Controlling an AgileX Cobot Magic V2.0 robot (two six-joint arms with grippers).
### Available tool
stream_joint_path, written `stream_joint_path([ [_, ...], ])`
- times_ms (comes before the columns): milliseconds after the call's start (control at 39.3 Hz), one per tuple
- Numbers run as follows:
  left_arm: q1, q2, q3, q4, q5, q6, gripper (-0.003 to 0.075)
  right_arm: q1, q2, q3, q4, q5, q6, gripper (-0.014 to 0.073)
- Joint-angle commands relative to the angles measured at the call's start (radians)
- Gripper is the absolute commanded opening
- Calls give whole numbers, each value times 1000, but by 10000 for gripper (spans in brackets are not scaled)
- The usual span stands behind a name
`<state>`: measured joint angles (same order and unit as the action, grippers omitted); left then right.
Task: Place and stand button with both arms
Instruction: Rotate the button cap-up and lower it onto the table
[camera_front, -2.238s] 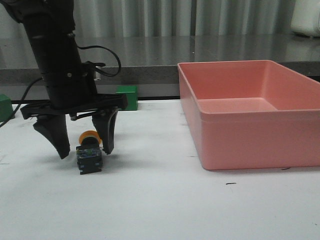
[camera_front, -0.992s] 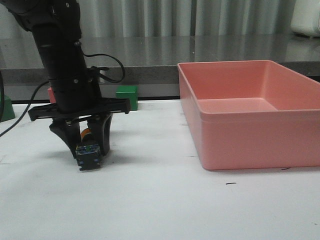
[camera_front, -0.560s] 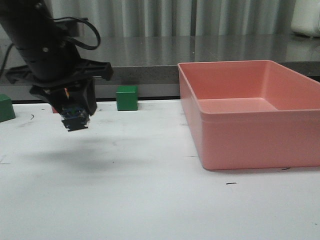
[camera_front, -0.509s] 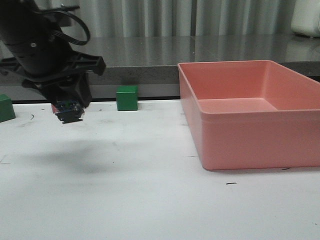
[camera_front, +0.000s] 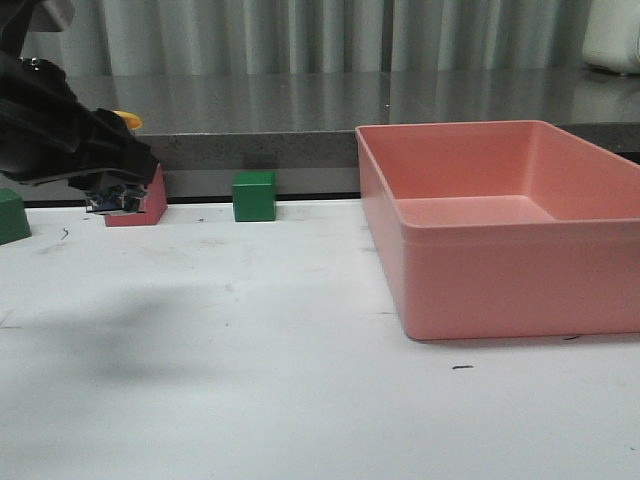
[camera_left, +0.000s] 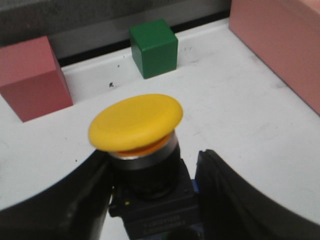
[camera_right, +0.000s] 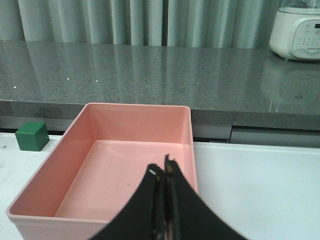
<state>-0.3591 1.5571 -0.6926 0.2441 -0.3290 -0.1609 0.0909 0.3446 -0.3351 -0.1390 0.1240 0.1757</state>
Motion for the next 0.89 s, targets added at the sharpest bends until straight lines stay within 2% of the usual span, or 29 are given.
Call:
stream_joint_path([
  [0,15,-3,24,-26,-232,61,171,-5,6,-27,-13,-84,-9,-62],
  [153,19,76,71,-101,-373,185,171,-5,6,-27,-13,-84,-9,-62],
  [254,19,141,78,-120,-461,216,172,-5,6,-27,-13,-84,-9,-62],
  [560,19,293,105,-125,-683,224,213,-5,6,-27,-13,-84,-9,-62],
  [865,19,397,170,-125,-856,224,214,-5,6,-27,-13,-84,-9,-62],
])
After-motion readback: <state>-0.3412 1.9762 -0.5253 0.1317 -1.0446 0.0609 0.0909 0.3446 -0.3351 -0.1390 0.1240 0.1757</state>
